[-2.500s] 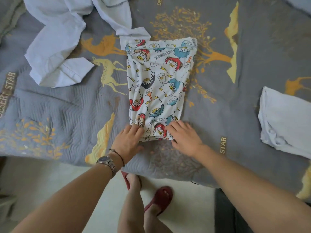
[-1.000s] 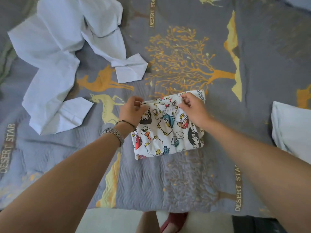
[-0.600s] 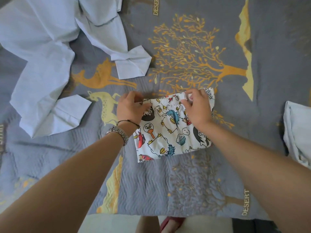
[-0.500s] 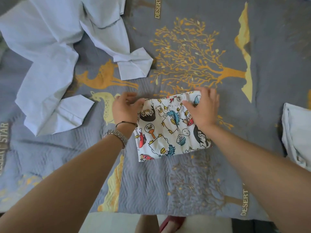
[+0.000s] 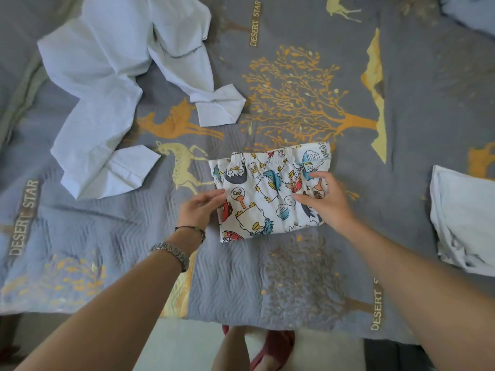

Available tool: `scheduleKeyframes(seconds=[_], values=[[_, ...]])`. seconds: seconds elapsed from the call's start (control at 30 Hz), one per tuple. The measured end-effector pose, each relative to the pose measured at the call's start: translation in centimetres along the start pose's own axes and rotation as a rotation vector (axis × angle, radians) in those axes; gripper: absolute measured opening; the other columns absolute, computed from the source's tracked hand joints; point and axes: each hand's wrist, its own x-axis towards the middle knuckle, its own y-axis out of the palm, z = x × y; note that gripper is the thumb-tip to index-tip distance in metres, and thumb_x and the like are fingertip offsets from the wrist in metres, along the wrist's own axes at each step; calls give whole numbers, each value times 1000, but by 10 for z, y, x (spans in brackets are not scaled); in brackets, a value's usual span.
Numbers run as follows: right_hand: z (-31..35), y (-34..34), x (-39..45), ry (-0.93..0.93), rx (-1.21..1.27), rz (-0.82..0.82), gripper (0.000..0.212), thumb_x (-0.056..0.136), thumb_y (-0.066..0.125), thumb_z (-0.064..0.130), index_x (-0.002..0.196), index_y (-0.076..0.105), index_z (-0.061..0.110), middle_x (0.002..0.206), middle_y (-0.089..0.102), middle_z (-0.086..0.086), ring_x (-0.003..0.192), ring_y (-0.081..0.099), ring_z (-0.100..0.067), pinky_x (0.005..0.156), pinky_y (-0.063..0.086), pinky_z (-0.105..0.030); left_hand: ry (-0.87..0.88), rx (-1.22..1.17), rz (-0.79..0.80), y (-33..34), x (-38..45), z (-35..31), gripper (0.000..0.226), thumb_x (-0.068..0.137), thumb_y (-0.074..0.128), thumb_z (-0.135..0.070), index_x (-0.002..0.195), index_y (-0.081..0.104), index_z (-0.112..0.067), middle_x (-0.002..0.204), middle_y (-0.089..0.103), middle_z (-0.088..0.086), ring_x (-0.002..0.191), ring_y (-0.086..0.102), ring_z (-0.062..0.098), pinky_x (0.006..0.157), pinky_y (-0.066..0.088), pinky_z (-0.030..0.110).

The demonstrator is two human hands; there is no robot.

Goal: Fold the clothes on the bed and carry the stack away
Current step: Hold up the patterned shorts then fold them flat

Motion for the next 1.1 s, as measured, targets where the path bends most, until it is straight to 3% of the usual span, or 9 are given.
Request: scheduleKeyframes(seconds=[0.17,0.23,0.3,0.37,0.43,0.5,0.67,0.87,1.1], values=[[-1,1,3,-20,18,102,50,67,83,22,111,60,29,122,55,7,117,45,-12,93,33,-26,60,52,89,4,6,0,24,79,69,-3,101,69,-13,58,68,-19,58,61,-13,56,43,-1],[0,5,8,-29,15,144,49,70,80,16,114,61,28,122,56,9,116,45,-10,94,32,-19,59,66,113,6,11,-1,25,79,69,-3,103,70,-11,68,69,-9,55,61,-9,56,47,3],[3,11,11,-40,31,151,50,73,78,9,117,60,26,118,55,15,112,43,-4,85,30,1,68,134,133,8,16,-3,25,80,68,-4,103,70,-12,73,66,2,52,61,-4,56,50,8],[5,17,15,-56,32,135,56,76,74,3,125,56,24,122,49,12,116,38,0,77,28,8,107,241,183,8,21,-3,27,81,67,-5,106,70,-14,81,67,13,61,64,9,67,55,18],[7,20,19,-63,7,133,58,78,70,1,129,54,25,127,46,5,121,35,-2,84,29,4,135,328,234,6,27,-5,35,81,68,-5,114,66,-16,106,64,16,90,65,24,89,53,34],[10,20,22,-61,-10,159,57,80,67,-2,129,54,24,134,46,2,130,35,-8,98,28,-13,164,414,275,5,32,-7,46,79,70,-6,123,60,-17,117,57,5,102,61,25,96,49,38],[20,16,25,-36,-112,128,57,81,63,-5,128,55,27,137,39,-9,133,35,-21,99,23,-17,262,630,267,13,29,-16,59,80,70,-14,134,48,-21,114,47,-4,92,50,16,84,44,26],[44,-15,19,4,-153,138,58,86,58,-4,133,49,29,151,20,-9,142,23,-22,97,26,-16,310,648,283,30,12,-50,61,83,58,-2,139,40,-19,128,40,0,107,43,14,86,38,20],[55,-91,-2,26,-131,59,66,83,49,-14,136,46,26,145,26,-5,138,30,-19,95,32,-13,476,713,337,81,-10,-96,64,83,56,-2,141,37,-20,122,33,-9,107,37,6,86,26,8]])
